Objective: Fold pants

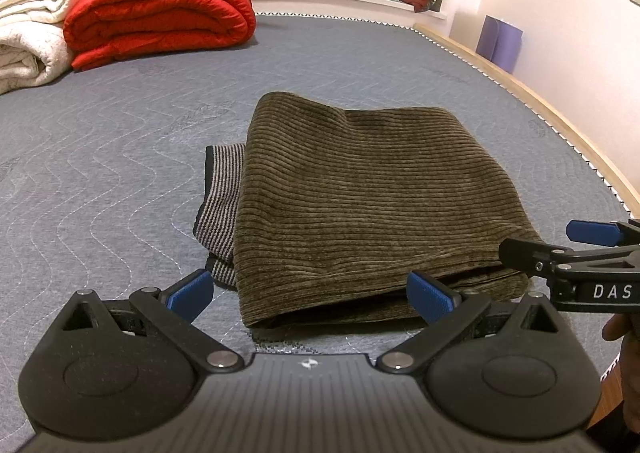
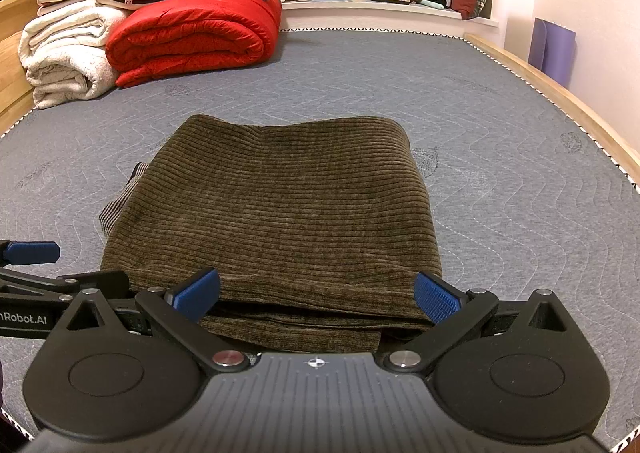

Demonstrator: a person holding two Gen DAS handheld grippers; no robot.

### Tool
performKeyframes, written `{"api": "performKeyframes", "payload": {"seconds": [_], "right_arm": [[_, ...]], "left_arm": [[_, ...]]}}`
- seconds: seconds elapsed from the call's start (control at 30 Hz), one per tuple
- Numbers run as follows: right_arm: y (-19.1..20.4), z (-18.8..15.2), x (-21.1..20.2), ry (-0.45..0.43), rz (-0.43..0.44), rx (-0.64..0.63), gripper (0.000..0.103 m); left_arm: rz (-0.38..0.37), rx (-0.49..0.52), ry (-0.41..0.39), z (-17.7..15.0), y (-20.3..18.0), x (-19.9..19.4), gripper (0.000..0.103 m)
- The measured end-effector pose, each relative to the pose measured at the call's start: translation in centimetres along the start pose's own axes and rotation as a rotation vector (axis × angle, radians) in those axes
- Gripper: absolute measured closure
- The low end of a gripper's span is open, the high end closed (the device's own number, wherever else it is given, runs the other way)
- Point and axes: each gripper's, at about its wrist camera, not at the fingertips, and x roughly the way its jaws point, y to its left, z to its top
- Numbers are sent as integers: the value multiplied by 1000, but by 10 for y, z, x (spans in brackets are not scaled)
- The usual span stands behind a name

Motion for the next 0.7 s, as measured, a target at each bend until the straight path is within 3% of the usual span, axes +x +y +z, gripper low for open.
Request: {"api": "performKeyframes", "payload": {"seconds": [0.7], "right_arm": [[0,0,0,1,0,0,1]], "left_arm": [[-12,11,-11,-2,0,-2,0]]}}
